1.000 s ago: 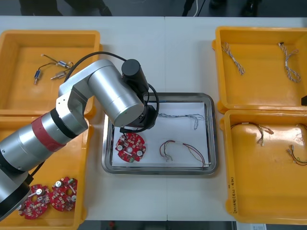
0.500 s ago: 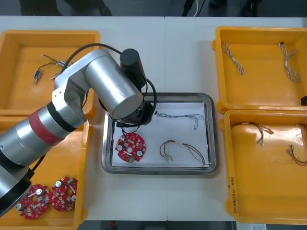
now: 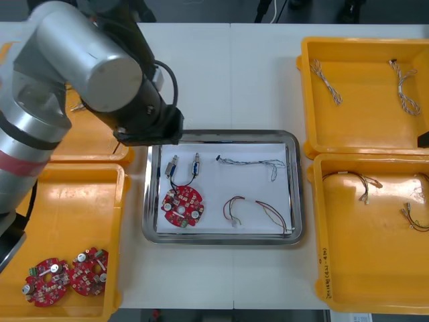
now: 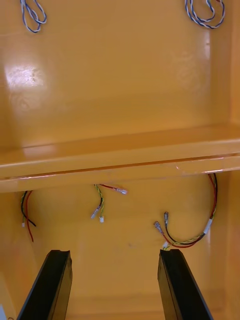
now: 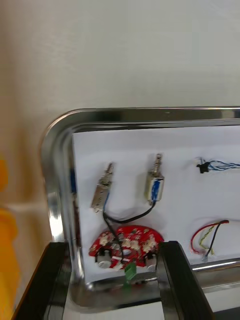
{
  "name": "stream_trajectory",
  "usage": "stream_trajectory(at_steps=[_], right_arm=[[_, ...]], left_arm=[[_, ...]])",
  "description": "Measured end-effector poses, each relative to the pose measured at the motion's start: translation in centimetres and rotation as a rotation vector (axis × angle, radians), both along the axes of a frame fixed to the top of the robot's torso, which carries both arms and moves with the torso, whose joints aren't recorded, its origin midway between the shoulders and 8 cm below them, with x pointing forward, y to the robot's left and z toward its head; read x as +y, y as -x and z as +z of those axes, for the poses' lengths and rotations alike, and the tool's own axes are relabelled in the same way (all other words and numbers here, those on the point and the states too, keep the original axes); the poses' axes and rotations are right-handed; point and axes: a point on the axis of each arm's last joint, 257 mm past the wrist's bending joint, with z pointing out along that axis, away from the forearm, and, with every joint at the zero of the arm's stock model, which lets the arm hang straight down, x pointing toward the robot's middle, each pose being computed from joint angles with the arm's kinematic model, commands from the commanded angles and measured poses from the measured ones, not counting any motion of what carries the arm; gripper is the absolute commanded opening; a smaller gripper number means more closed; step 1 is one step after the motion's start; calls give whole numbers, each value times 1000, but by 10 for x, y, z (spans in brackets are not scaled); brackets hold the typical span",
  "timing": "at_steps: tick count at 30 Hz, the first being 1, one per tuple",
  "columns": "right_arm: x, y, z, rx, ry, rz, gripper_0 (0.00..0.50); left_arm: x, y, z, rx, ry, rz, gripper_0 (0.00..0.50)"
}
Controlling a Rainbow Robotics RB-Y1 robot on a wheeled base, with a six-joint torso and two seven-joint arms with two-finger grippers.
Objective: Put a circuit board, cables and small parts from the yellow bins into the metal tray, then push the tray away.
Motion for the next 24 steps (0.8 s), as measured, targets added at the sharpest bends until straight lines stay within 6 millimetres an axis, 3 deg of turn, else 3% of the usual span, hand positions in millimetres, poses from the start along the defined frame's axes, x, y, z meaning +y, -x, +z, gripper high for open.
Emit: stream_trajectory(at_steps=[5, 11, 17, 24], right_arm=[[12, 1, 6, -22, 14, 40, 500], [37, 5, 4, -24, 48, 126, 500], [84, 4, 6, -3, 44, 274, 500], [144, 7, 11, 18, 83, 470, 500]], left_arm=[[42, -3, 20, 9, -4, 74, 500], [75, -12, 41, -32, -18, 85, 500], [109, -12, 57, -72, -44, 71, 500], [143, 4, 65, -99, -34, 74, 500]])
